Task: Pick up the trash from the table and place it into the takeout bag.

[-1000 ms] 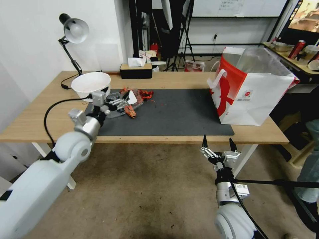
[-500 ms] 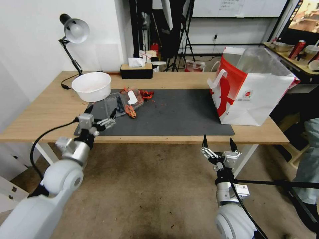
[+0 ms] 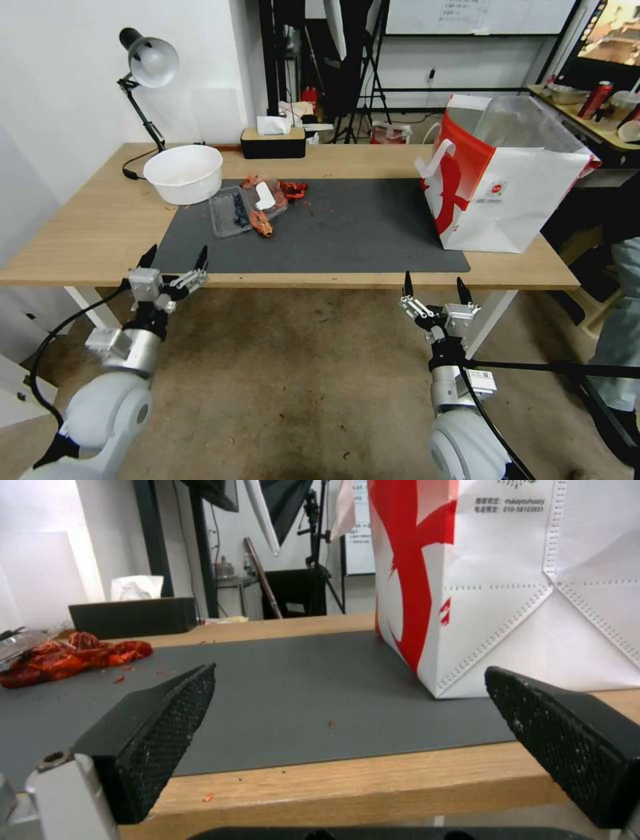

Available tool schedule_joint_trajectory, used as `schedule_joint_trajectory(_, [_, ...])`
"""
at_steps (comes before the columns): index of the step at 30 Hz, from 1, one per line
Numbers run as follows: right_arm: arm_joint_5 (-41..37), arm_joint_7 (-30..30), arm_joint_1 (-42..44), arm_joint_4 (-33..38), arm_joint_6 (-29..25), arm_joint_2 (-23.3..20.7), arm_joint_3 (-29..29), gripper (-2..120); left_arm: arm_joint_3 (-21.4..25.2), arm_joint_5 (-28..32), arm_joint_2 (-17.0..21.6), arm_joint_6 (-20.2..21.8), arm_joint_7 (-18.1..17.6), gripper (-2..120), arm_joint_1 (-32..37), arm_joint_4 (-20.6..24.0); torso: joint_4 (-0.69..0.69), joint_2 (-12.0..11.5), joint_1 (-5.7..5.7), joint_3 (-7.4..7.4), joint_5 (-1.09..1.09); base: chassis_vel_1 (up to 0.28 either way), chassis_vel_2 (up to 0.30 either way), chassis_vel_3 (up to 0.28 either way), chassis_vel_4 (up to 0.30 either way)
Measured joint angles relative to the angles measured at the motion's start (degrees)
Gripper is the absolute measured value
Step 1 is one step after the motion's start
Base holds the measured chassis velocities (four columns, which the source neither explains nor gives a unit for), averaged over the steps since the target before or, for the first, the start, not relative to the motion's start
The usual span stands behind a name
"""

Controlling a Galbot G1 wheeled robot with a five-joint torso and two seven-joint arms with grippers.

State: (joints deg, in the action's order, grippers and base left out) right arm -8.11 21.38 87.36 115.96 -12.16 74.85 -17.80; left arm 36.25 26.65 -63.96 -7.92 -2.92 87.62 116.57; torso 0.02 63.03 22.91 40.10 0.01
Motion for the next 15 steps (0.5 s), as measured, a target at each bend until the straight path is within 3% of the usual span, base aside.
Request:
schedule_joint_trajectory(6, [0.0, -0.1, 0.1, -0.3, -0.3, 0.1, 0.2, 100, 1.0, -0.2, -1.6, -3.4, 1.1, 100, 3.8, -0.8, -0.01, 0.0, 0.0, 0.0, -0.01, 0.0, 0.0, 0.0, 0.0])
schedule_joint_trajectory(15, [0.0, -0.3, 0.5, -0.4, -0.6, 0.6, 0.3, 100, 0.1, -0.9, -2.0, -4.6, 1.9, 100, 4.3, -1.2, -0.02, 0.0, 0.01, 0.01, -0.01, 0.0, 0.0, 0.0, 0.0])
